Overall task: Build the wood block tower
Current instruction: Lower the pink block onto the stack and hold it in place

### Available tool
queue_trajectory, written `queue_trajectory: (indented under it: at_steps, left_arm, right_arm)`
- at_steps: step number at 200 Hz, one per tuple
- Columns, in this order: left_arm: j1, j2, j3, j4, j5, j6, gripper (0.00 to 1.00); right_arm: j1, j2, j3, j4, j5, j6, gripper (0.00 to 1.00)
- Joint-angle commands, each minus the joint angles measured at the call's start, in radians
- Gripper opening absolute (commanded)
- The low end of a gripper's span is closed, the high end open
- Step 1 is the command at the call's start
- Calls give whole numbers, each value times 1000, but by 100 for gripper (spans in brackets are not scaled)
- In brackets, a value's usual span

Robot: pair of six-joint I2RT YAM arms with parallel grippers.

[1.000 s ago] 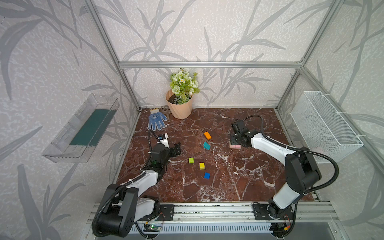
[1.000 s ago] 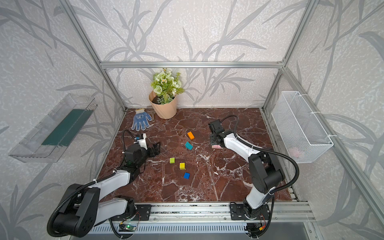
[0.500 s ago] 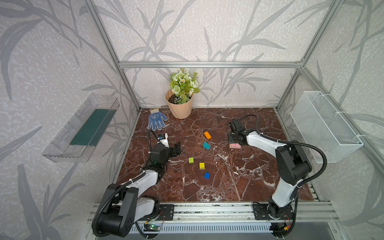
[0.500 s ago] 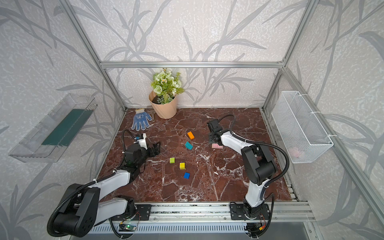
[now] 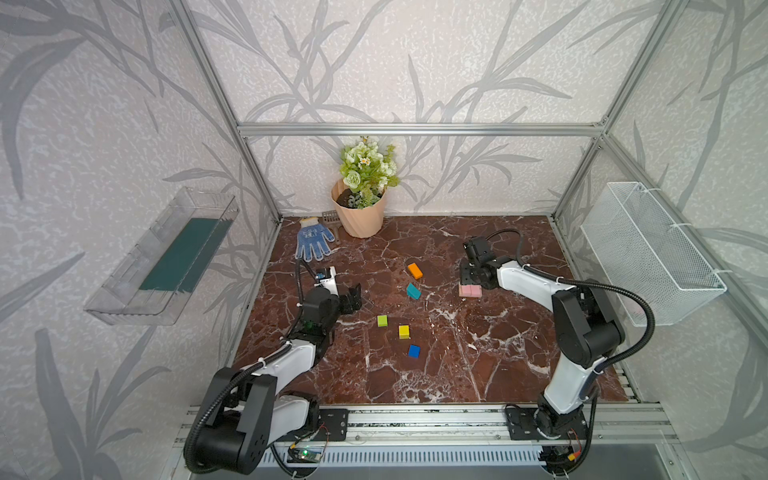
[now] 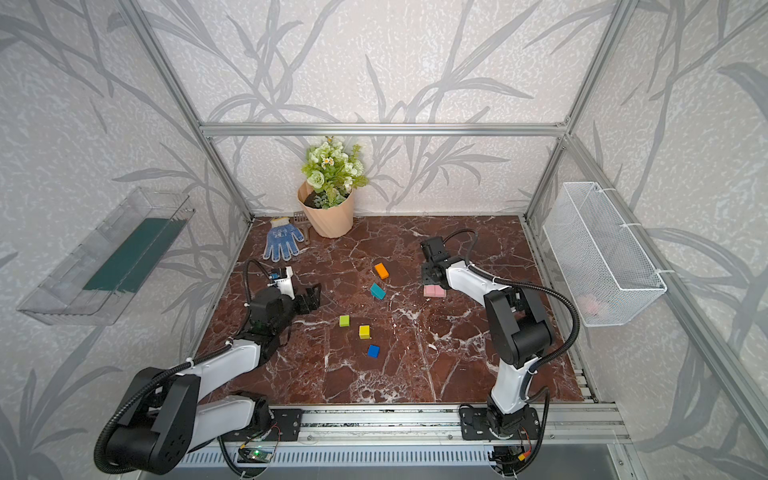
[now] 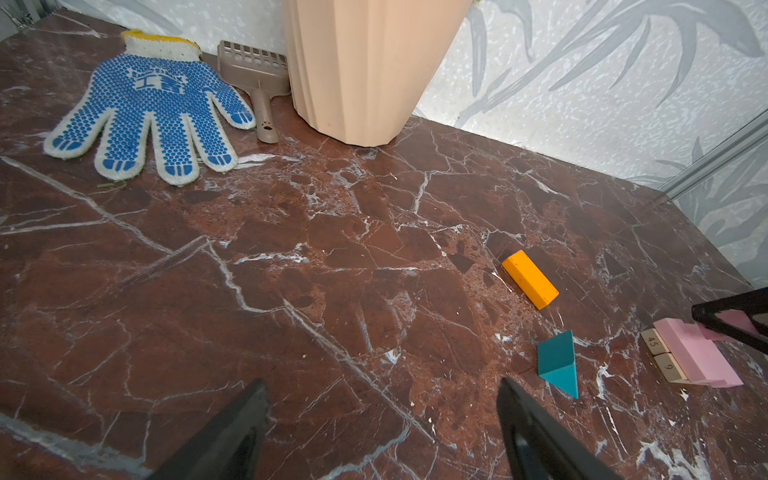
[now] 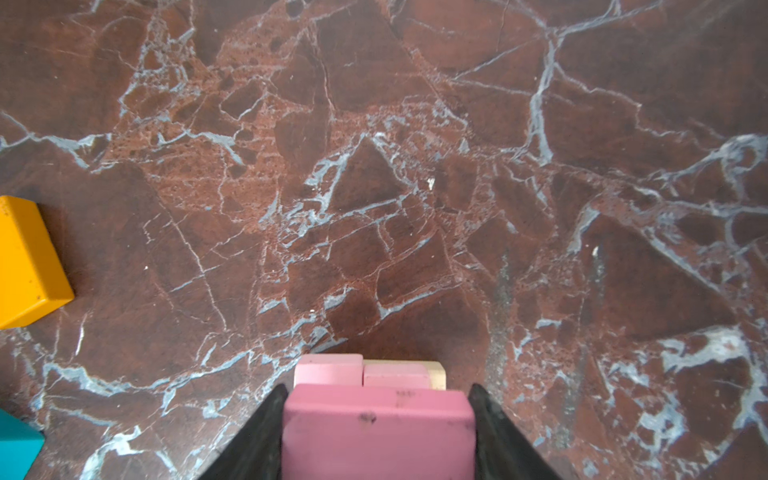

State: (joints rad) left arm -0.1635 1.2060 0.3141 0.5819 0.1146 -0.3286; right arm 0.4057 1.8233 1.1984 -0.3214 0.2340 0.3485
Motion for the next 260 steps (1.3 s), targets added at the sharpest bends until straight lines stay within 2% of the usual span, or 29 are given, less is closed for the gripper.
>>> queue_trajectory:
  at_steps: [1,94,260]
  left_arm:
    - [-2,-2,22,15,6,7,87]
    - [-2,0,24,12,4,5,87]
    - [-2,3,28,12,5,5,87]
  right_arm:
    - [-4,23,32,-14,-14,15,29]
    - [-12,69,63,-43,-42,24,30]
    - [-25,56,52,-41,-68,29,33]
